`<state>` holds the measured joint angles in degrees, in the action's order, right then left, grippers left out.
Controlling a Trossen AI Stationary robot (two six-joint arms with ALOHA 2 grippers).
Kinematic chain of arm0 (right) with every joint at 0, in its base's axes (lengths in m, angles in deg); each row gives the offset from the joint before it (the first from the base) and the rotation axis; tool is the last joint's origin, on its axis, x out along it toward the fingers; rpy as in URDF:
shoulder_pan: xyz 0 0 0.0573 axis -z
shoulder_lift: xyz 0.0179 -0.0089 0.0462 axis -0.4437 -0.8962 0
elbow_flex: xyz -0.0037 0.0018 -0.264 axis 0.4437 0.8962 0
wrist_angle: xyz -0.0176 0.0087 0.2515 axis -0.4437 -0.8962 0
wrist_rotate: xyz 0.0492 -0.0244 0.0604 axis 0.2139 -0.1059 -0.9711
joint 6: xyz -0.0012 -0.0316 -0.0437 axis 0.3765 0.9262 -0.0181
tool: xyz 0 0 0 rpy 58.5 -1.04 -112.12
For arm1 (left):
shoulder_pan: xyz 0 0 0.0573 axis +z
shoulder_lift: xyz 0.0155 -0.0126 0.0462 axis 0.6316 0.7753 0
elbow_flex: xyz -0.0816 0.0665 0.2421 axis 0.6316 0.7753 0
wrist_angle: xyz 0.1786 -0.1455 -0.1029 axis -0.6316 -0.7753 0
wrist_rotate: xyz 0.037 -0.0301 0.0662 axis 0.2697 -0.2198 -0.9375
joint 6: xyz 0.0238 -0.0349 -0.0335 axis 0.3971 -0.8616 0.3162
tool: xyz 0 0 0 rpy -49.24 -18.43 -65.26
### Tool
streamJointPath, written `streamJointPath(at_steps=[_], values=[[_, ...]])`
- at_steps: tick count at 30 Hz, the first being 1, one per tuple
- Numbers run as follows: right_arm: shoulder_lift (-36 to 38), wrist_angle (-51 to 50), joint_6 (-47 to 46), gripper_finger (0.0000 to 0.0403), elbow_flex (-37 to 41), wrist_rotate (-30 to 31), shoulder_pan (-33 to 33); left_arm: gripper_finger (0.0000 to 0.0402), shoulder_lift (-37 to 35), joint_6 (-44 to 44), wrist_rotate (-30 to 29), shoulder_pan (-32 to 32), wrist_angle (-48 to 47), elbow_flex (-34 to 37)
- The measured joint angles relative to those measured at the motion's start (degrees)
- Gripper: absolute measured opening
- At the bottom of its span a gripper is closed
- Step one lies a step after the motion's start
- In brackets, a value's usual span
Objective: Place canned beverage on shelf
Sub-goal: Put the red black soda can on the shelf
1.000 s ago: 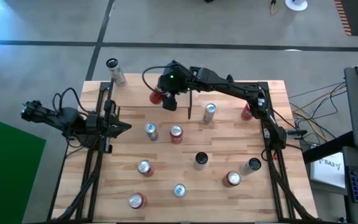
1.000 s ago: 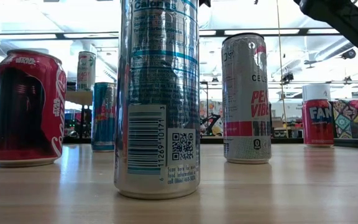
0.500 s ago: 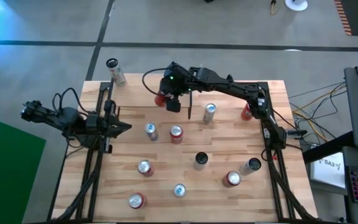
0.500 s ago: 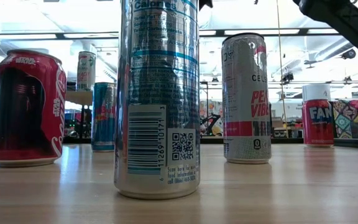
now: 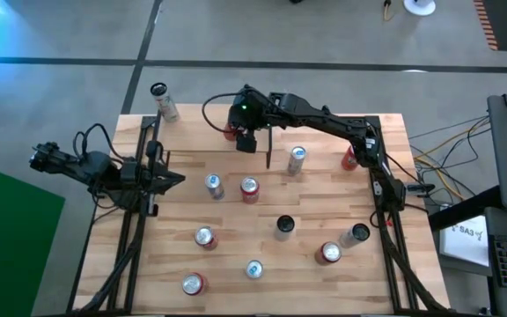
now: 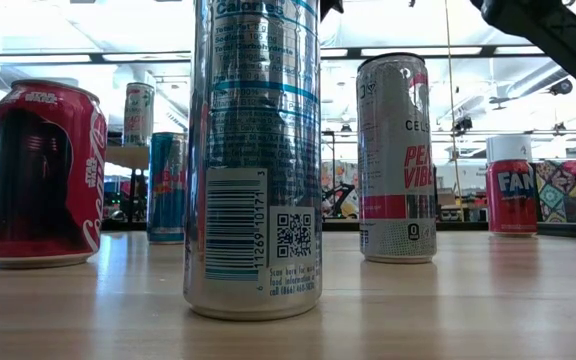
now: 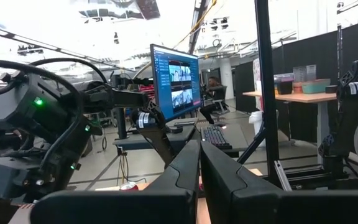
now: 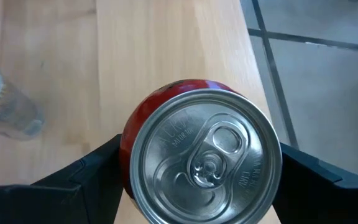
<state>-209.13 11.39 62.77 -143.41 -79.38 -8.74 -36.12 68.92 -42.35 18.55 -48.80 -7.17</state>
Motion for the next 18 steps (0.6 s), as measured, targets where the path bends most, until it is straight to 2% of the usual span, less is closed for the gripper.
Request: streamJointPath(at_steps=[6,18], values=[[0.0,-0.02,-0.04,0.0322,0.02,-0.27,0.04,0.0,0.0,0.0,0.0,0.0,0.0,0.0],[-0.04,-0.18,1.03,0.0324,0.42,-0.23,0.07,0.0,0.0,0.0,0.0,0.0,-0.12,0.0]])
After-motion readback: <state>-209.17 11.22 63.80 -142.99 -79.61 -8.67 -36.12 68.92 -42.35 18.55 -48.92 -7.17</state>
